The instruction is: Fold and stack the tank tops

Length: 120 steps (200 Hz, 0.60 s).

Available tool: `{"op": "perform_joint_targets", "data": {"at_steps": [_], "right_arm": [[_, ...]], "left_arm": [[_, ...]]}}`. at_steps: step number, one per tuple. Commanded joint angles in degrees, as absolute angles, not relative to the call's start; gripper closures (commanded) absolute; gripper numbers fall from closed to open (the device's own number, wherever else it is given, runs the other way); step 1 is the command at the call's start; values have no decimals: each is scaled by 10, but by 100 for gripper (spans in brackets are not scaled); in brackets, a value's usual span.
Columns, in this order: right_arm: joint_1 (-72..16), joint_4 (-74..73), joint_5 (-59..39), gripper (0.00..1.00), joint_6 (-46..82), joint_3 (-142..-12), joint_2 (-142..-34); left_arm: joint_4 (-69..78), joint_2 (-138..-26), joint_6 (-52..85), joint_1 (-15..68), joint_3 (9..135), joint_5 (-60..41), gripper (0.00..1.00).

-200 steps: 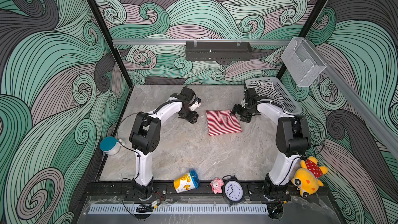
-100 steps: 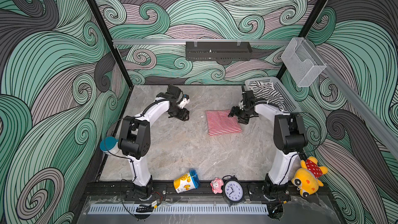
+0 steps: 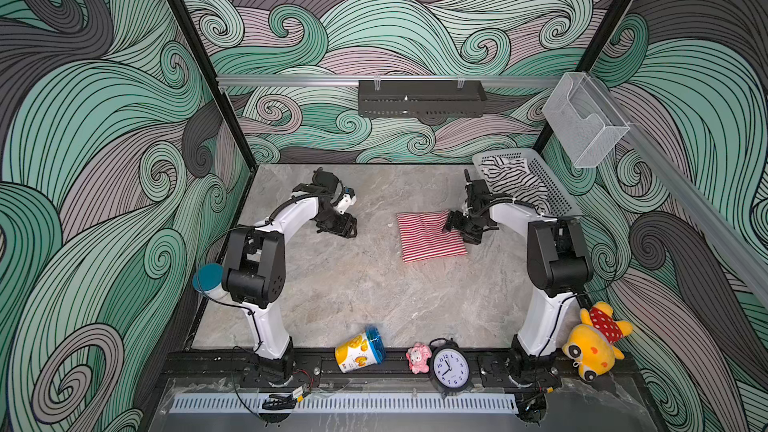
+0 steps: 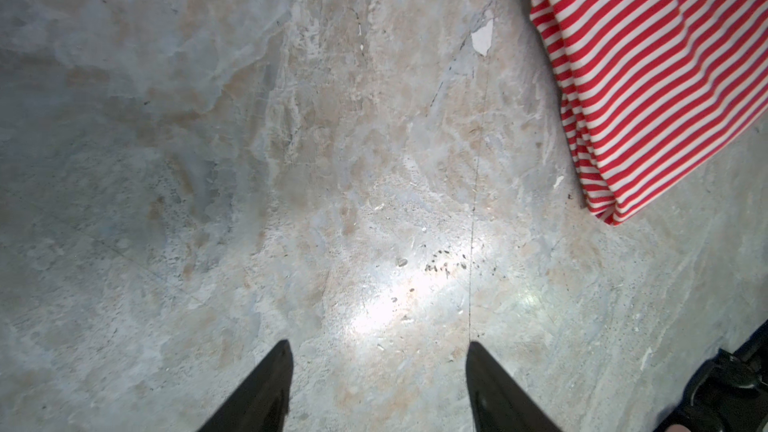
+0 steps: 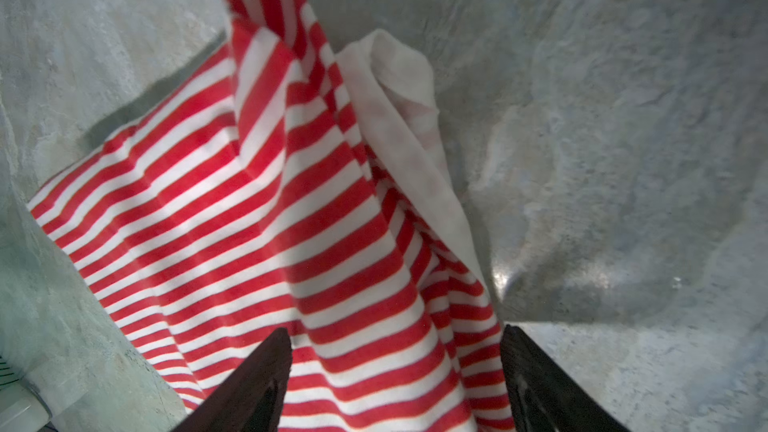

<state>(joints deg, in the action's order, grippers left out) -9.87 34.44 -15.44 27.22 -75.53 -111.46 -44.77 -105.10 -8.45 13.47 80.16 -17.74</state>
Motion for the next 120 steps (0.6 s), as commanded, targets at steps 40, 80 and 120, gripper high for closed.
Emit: {"op": "perform_joint_targets", "data": {"at_steps": [40, 80, 120], "right_arm": [[-144, 320, -209, 26, 249, -779, -1172], [-209, 331, -211, 30, 259, -824, -1201], [-283, 311, -222, 30, 318, -878, -1238]], "left_arm": [[-440, -1024, -86, 118, 797, -192, 32], [-438, -1021, -89, 92, 787, -192, 32], [-432, -1009, -92, 41, 764, -190, 32]]}}
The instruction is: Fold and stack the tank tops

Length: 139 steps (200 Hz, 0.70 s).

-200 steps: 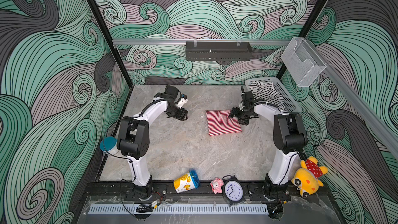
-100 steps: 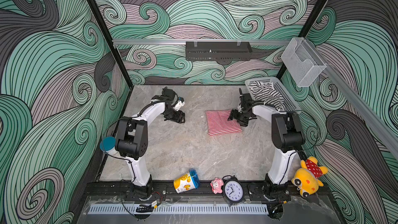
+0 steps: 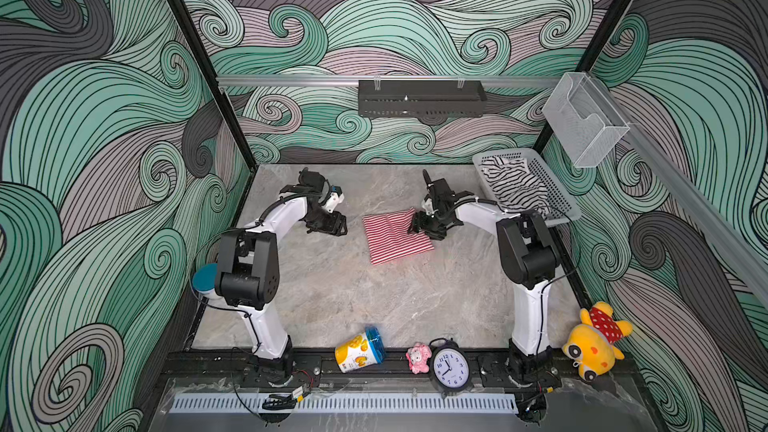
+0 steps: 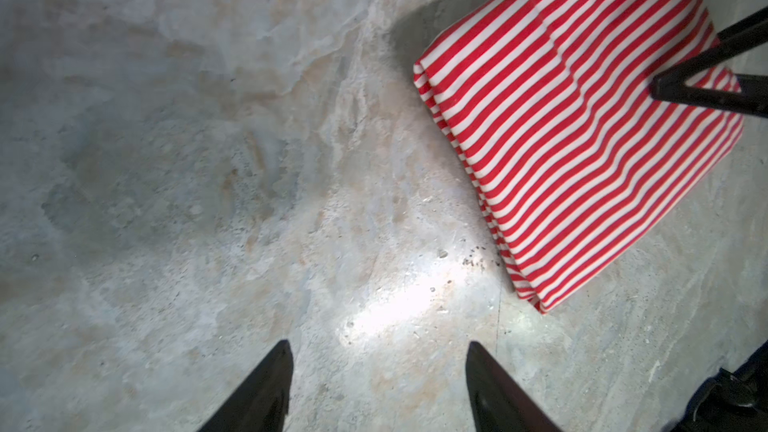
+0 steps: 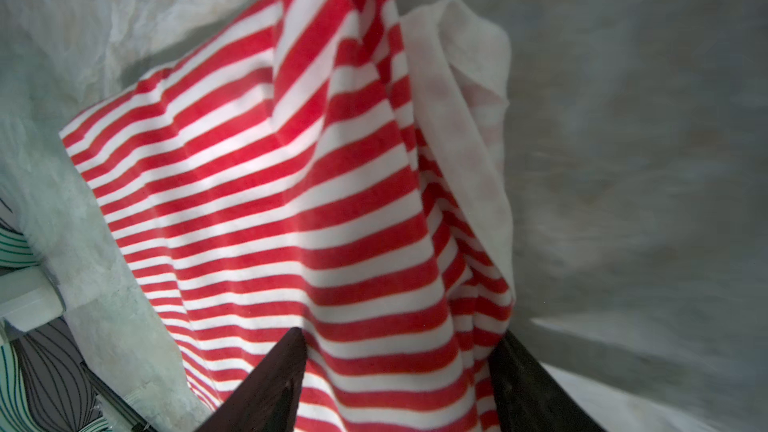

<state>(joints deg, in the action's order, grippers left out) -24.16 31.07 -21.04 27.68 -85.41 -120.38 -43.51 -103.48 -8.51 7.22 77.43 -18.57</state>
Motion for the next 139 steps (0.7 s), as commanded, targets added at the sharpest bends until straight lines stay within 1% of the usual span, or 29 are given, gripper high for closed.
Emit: {"op": "perform_joint_targets", "data": {"at_steps": [1, 30, 85, 139], "right_arm": [[-284, 310, -222, 30, 320, -879, -1240], [-336, 265, -229, 30, 396, -909, -1272], [-421, 146, -241, 31, 543, -948, -1347], [-486, 130, -267, 31, 610, -1134, -1468]], "left_arm": [[-432, -1009, -92, 40, 764, -190, 32], [-438, -1003, -95, -9, 747, -185, 32], [-457, -974, -114, -128, 710, -223, 32], [-467, -934, -134, -199, 687, -200, 32]]}}
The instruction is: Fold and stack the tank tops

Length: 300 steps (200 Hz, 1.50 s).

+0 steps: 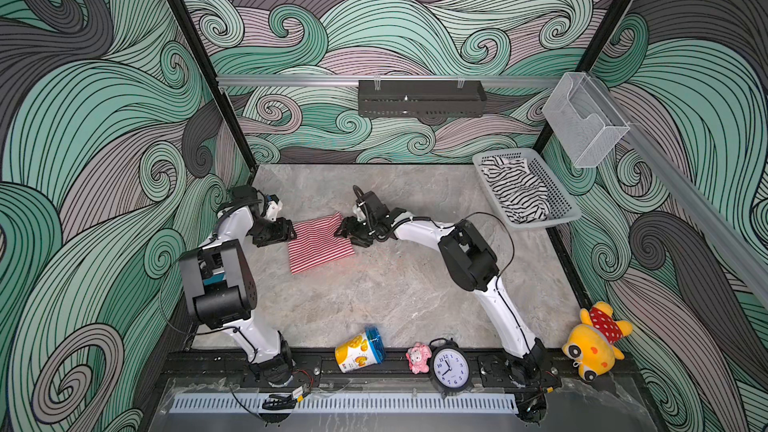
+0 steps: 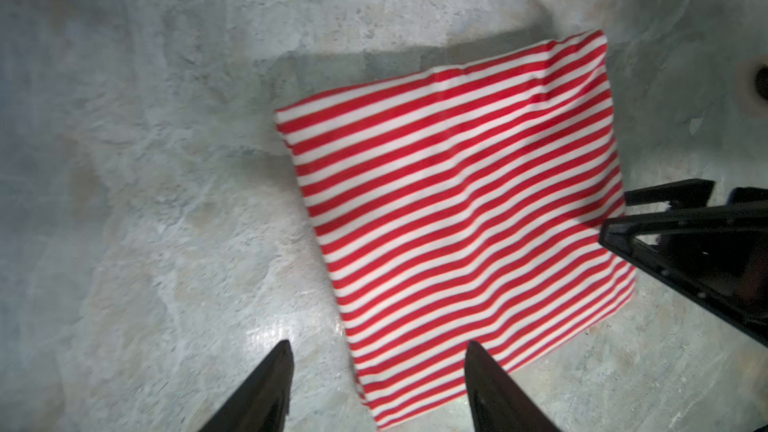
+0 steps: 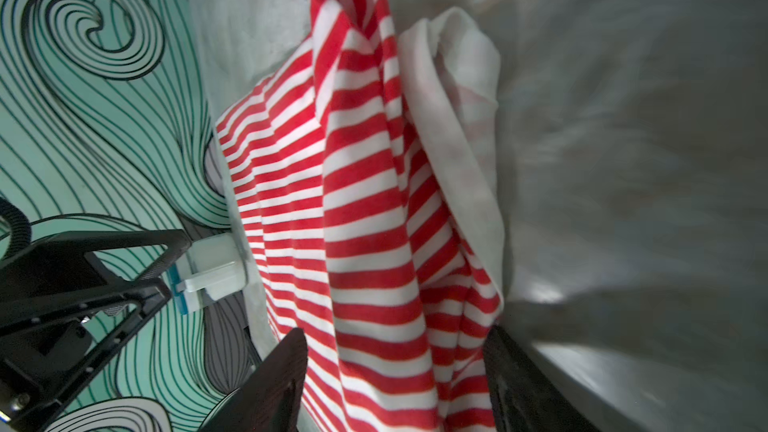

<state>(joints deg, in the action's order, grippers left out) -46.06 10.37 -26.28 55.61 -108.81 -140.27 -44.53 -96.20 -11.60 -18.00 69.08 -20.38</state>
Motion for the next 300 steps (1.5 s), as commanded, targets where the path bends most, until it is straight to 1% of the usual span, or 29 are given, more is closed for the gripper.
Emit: {"op": "perform_joint_targets", "data": {"at_steps": [1, 32, 49, 87, 104, 130, 151, 169, 182, 204, 222, 241, 264, 300], "right_arm": [[-487, 129, -268, 31, 611, -1138, -1469], [-508, 115, -294, 31, 651, -1241, -1535], [-510, 110, -293, 30, 651, -1249, -1540], [-497, 92, -285, 28, 615, -1180, -1487], [-484, 86, -272, 26, 598, -1121, -1445], [-459, 66, -264, 25, 579, -1025, -1384], [-443, 57, -267, 25, 565, -973, -1351], [-437, 55, -270, 25, 563, -949, -1336], [-436, 57, -265, 25, 560, -937, -1325], [-436, 48, -265, 25, 561, -913, -1310], [-435, 38, -267, 25, 560, -893, -1298], [-433, 34, -271, 25, 557, -879, -1294], [-431, 29, -271, 26, 559, -859, -1287], [-423, 15, -269, 27, 565, -825, -1272]], "left_arm": [[-467, -934, -133, -200, 686, -199, 32], [-464, -929, -135, -234, 679, -170, 33], [-472, -932, -140, -252, 681, -166, 33], [-472, -922, -153, -273, 667, -141, 33], [-470, -918, -151, -279, 659, -134, 33], [-449, -921, -139, -281, 649, -96, 33], [-456, -937, -138, -283, 655, -117, 33], [-471, -952, -145, -283, 660, -163, 33], [-472, -965, -142, -282, 661, -172, 33], [-470, -991, -136, -283, 670, -144, 33], [-452, -990, -136, -282, 663, -127, 34], [-440, -991, -135, -282, 660, -124, 34], [-438, -1018, -133, -282, 671, -117, 34], [-434, -1064, -132, -281, 687, -105, 37]]}}
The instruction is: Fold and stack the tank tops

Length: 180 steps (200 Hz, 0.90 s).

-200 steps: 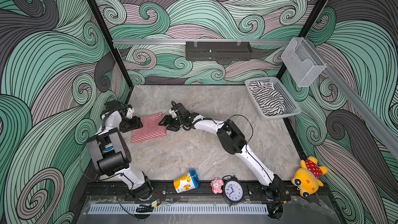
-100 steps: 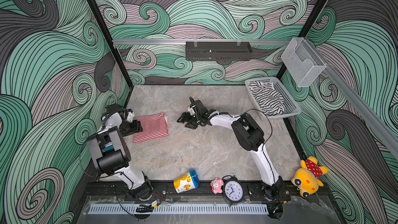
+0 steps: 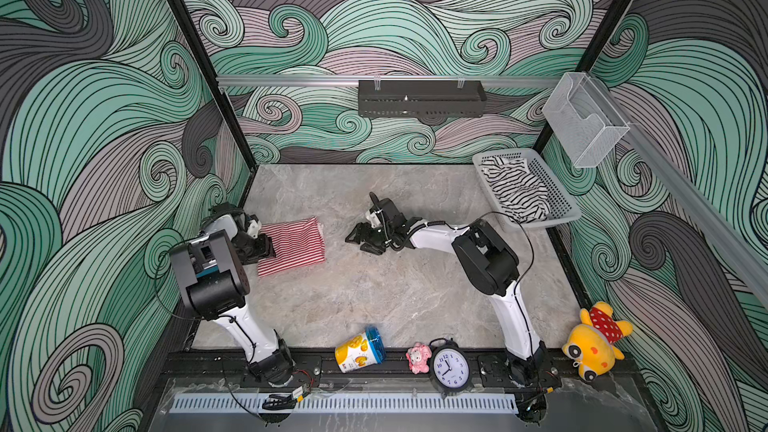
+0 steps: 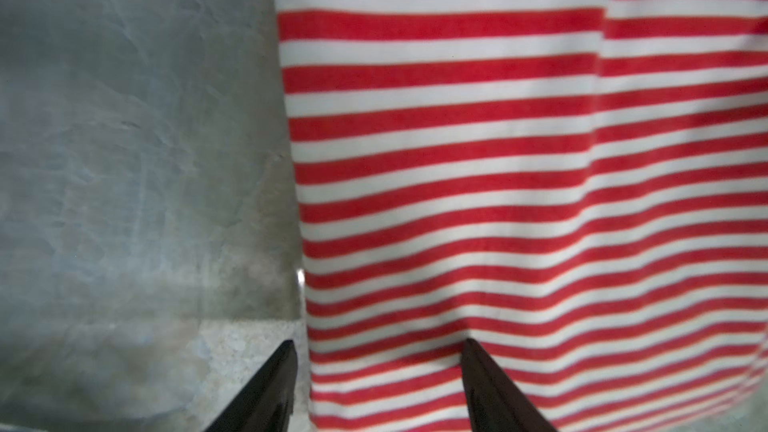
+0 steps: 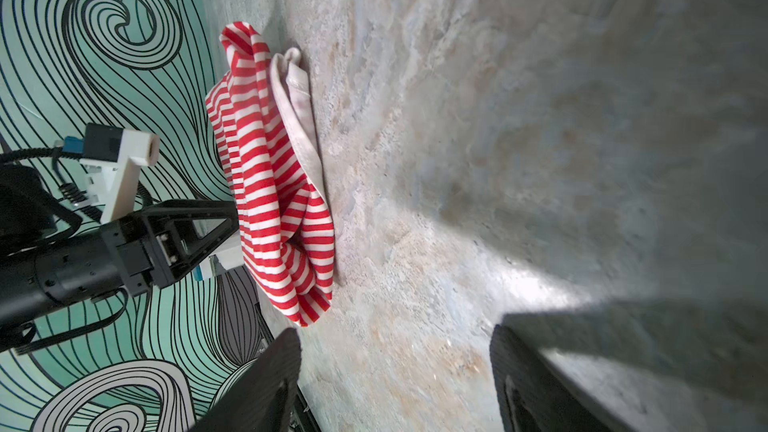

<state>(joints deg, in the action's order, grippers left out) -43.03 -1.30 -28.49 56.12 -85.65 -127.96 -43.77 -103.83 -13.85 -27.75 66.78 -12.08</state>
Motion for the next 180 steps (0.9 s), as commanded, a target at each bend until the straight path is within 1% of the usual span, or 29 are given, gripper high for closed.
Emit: {"op": "perform_joint_targets", "data": {"at_steps": [1, 15, 26, 39, 47, 59, 82, 111, 148, 180], "right_arm": [[-422, 14, -268, 27, 565, -825, -1271], [-419, 13, -267, 28, 565, -816, -1265], [-416, 12, -268, 28, 565, -809, -1262], [-413, 12, -266, 29, 566, -803, -1259], [-411, 11, -267, 30, 565, -799, -1257], [-409, 11, -266, 30, 566, -795, -1255], [-404, 7, -265, 30, 569, -787, -1250], [-397, 7, -264, 31, 571, -782, -1247], [-395, 12, -264, 32, 567, -783, -1242], [-395, 13, -260, 32, 566, -771, -1232]], "left_arm": [[-433, -1065, -132, -281, 687, -105, 37], [-426, -1071, -132, -281, 686, -107, 39], [-425, -1075, -132, -282, 689, -111, 45], [-424, -1080, -132, -281, 692, -116, 55], [-423, -1082, -132, -279, 693, -116, 57], [-423, -1085, -132, -278, 696, -116, 64], [-424, -1093, -131, -274, 708, -119, 78], [-428, -1111, -124, -268, 735, -117, 100], [-435, -1153, -115, -265, 803, -68, 100], [-458, -1203, -119, -267, 884, 1, 100]]}}
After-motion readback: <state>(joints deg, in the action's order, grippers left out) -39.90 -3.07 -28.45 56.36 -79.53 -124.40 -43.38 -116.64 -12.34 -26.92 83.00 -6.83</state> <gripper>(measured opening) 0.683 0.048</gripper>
